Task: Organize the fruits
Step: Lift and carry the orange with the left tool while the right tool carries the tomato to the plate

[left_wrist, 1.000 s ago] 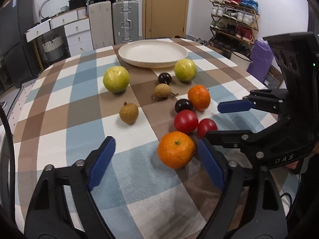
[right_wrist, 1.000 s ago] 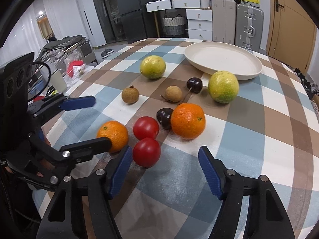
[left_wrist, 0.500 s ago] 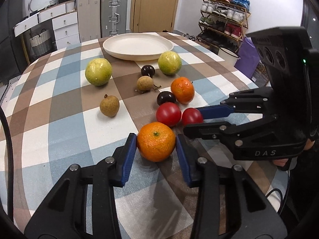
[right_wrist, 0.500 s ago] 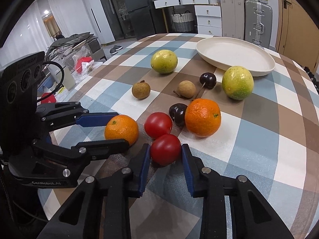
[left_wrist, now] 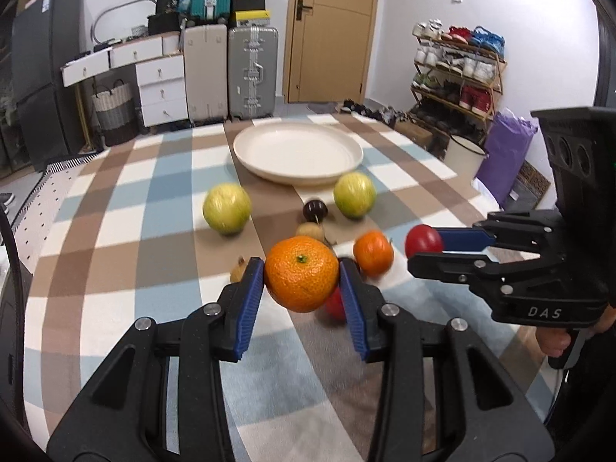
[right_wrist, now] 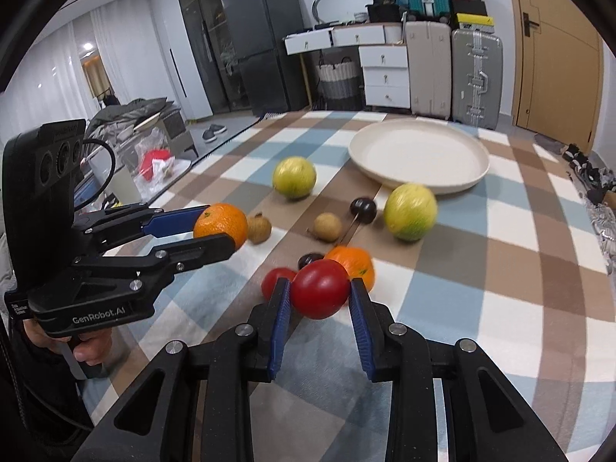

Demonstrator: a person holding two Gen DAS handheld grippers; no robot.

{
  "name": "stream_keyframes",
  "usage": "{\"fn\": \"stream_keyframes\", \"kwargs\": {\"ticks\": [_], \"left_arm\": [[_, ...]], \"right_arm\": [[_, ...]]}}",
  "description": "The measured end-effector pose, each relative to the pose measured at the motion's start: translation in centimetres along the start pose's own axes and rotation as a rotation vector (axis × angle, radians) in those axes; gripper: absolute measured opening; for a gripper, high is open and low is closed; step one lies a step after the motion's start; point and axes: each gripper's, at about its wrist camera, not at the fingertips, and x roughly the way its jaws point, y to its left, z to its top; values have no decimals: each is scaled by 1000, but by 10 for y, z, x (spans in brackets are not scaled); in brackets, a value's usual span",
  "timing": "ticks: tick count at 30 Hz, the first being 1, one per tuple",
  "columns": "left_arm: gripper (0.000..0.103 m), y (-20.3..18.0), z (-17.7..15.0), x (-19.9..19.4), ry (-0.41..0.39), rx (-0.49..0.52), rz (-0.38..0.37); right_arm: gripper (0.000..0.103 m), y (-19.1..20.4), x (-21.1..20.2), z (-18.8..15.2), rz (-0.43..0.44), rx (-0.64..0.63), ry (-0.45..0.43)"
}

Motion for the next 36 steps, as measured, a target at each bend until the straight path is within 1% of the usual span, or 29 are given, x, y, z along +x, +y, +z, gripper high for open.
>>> {"fn": "stream_keyframes", "kwargs": {"ticks": [7,13,26,36], "left_arm": [[37,4,29,-2,-60,-39,26],[37,4,47,4,-82,-45,28],[37,4,82,30,-94,-47,27],[37,8,109,70,-75,-44,28]], "right_arm": [[31,-16,-21,22,-52,9,-71],[31,-27,-23,38,-99,28,-87],[31,-44,-15,75,-139,30,-119],[31,-65,3,94,-159,60,-111]]}}
